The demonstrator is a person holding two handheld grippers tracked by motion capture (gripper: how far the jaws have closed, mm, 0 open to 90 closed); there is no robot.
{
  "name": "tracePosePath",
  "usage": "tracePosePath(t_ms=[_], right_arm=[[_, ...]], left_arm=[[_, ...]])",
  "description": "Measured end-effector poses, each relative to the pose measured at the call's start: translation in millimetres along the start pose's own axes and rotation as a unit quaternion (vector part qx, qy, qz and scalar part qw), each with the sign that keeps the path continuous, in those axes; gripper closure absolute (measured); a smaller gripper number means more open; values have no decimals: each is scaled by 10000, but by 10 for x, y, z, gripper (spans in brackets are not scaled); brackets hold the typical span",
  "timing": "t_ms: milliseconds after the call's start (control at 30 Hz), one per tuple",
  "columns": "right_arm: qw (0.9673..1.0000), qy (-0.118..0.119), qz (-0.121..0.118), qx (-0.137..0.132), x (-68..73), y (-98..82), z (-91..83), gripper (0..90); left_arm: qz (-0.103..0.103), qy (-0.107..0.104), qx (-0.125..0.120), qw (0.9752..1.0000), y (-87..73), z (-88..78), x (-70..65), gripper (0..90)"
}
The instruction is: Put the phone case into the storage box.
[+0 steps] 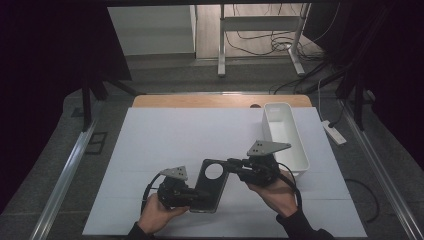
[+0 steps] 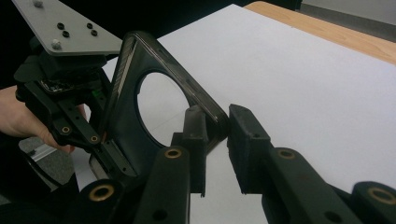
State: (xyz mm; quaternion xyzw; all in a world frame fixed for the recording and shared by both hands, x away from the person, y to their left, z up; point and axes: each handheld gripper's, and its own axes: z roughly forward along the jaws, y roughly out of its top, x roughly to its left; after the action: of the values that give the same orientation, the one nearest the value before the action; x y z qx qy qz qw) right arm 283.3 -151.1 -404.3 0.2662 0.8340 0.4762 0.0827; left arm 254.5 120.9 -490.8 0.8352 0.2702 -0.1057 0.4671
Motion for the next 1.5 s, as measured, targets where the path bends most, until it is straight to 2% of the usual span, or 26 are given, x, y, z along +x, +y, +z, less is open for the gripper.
tracePosePath(t_ms=[367,533,667,767,933,967,1167,1200,1300,1400,1500], right_arm=[[10000,-19,-2,30,22,2,1,789],[10000,-51,-63,10,43,7,-3,793],[9999,-63,-113,-3,52,15,-16,796],[9999,-69,-117,-6,53,18,-21,796],[9997,-153,-168,-48,59,28,-43,797],[9996,-199,-192,-49,63,34,-52,797],[9990,-346,-274,-86,49,52,-101,796],[9989,-374,-286,-88,42,56,-112,796],[9982,-499,-325,-110,9,67,-166,796],[9973,-636,-348,-149,-35,74,-226,797],[9964,-725,-379,-206,-65,82,-273,797]], left_arm=[[-15,-69,29,10000,-19,24,32,845],[48,-59,76,9999,-24,55,32,839],[34,-14,57,10000,-24,50,38,767],[20,-2,51,10000,-24,53,42,746],[49,75,77,9999,-18,50,43,576],[48,98,70,9999,-16,48,41,576],[88,300,72,9995,-10,31,22,343],[92,365,73,9993,-7,28,12,343],[115,529,54,9985,-4,7,-7,232],[112,622,28,9980,-8,-29,-15,162],[153,616,-2,9980,-21,-63,-28,102]])
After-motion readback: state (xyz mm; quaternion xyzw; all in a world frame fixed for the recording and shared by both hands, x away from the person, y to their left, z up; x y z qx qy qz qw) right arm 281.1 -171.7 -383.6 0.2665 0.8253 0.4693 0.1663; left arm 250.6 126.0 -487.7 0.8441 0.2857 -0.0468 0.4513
